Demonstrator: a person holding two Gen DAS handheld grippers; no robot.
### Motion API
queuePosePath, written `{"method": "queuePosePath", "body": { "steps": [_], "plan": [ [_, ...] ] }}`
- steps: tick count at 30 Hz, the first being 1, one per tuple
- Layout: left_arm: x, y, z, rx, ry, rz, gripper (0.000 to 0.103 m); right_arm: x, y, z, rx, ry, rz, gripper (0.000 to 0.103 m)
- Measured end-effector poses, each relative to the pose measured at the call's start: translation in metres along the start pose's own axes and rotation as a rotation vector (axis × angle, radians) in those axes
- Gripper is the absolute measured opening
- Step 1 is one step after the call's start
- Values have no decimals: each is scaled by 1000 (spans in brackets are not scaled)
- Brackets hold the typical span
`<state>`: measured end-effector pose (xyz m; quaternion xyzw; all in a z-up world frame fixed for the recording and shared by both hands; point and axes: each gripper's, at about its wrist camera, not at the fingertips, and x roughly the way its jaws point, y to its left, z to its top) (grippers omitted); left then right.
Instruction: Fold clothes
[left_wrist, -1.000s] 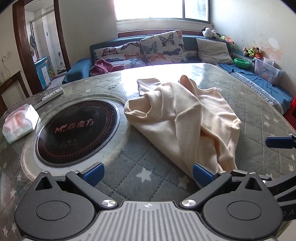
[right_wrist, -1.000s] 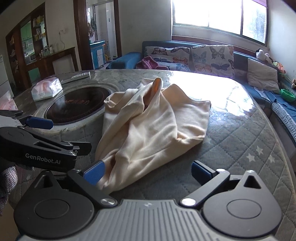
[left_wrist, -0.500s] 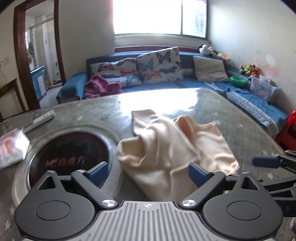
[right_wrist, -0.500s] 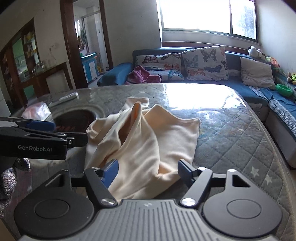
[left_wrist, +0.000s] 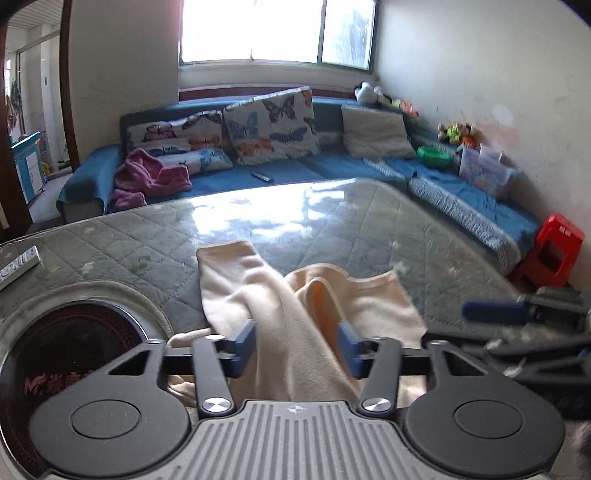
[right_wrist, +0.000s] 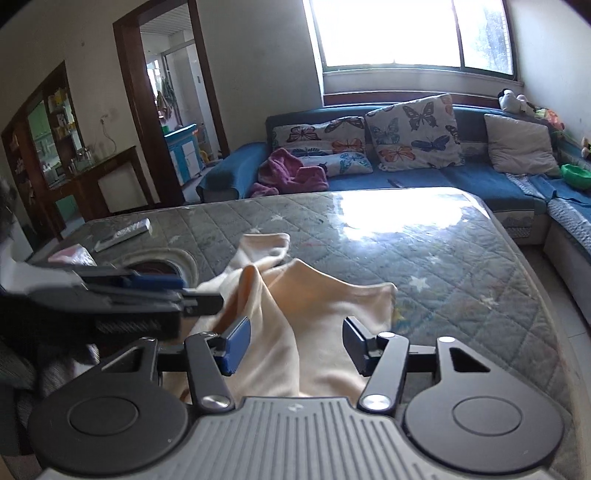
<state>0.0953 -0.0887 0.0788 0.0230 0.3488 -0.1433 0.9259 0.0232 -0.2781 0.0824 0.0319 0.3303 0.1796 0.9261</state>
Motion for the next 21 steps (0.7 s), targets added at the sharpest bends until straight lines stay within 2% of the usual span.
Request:
{"method": "queuePosePath", "body": {
  "steps": [4, 8, 12, 16, 20, 21],
  "plan": [
    [9, 9, -10, -8, 39, -29, 12, 12, 1, 8, -11, 7, 29, 55],
    [6, 18, -15, -49, 43, -35, 10, 25, 2, 16, -23, 14, 57, 44],
    [-6, 20, -10, -80, 19, -55, 16, 41, 7, 19, -39, 30, 65, 35],
    [-8, 18, -1, -119, 12, -92, 50, 45, 3, 21, -22, 33, 52, 34],
    [3, 14, -4, -111, 36, -121, 48, 43, -8, 22, 5, 32, 35, 34],
    [6, 13, -6, -108, 48, -122, 44, 42, -9, 22, 5, 32, 35, 34]
  ]
}}
